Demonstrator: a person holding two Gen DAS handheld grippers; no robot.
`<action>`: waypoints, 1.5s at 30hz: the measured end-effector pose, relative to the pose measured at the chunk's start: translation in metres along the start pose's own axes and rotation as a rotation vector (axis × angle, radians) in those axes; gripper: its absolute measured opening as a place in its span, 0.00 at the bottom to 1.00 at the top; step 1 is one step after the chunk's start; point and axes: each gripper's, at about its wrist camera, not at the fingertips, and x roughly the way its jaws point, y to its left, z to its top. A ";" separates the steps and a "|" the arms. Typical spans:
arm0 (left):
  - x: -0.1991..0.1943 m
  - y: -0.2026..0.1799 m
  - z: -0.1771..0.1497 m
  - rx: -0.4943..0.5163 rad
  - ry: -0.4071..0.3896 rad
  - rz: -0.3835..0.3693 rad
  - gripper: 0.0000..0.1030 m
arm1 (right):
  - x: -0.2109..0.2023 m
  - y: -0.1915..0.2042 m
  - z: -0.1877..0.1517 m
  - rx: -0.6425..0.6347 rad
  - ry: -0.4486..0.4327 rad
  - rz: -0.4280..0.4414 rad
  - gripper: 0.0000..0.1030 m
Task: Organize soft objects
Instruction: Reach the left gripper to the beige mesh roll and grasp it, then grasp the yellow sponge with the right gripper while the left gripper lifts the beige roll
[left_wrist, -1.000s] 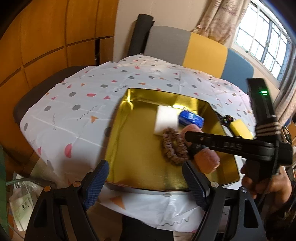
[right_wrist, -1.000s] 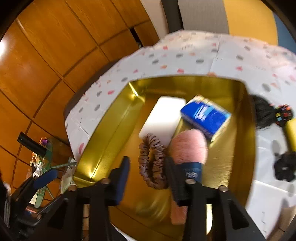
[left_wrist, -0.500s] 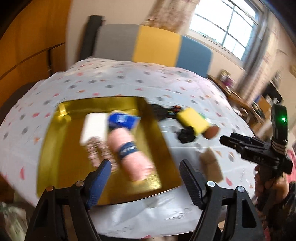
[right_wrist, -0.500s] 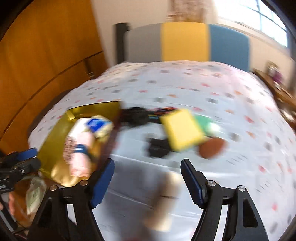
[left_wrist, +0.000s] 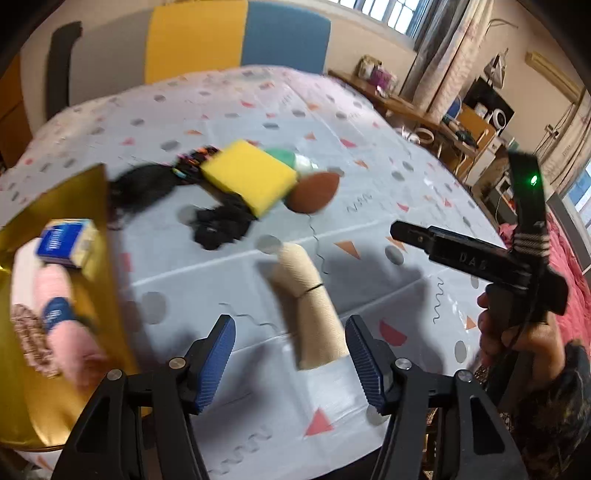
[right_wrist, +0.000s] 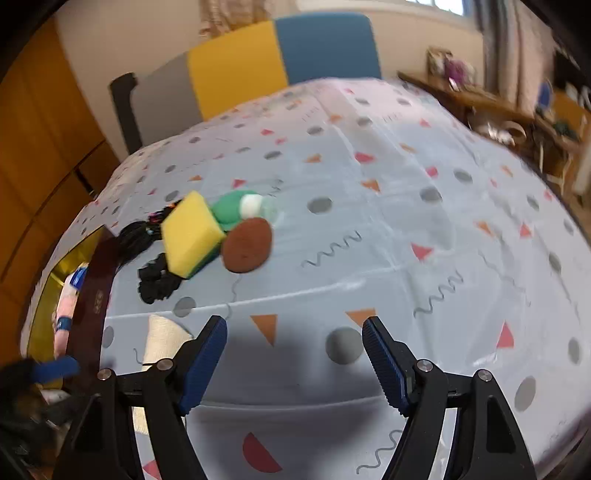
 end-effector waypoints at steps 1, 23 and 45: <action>0.006 -0.004 0.002 0.004 0.004 -0.007 0.60 | 0.001 -0.002 0.002 0.015 -0.002 0.006 0.74; 0.014 -0.002 -0.024 0.055 -0.057 -0.027 0.19 | 0.007 0.006 0.000 0.012 0.023 0.057 0.75; -0.071 0.048 -0.039 -0.086 -0.225 -0.070 0.19 | 0.122 0.184 0.081 -0.536 0.181 -0.114 0.93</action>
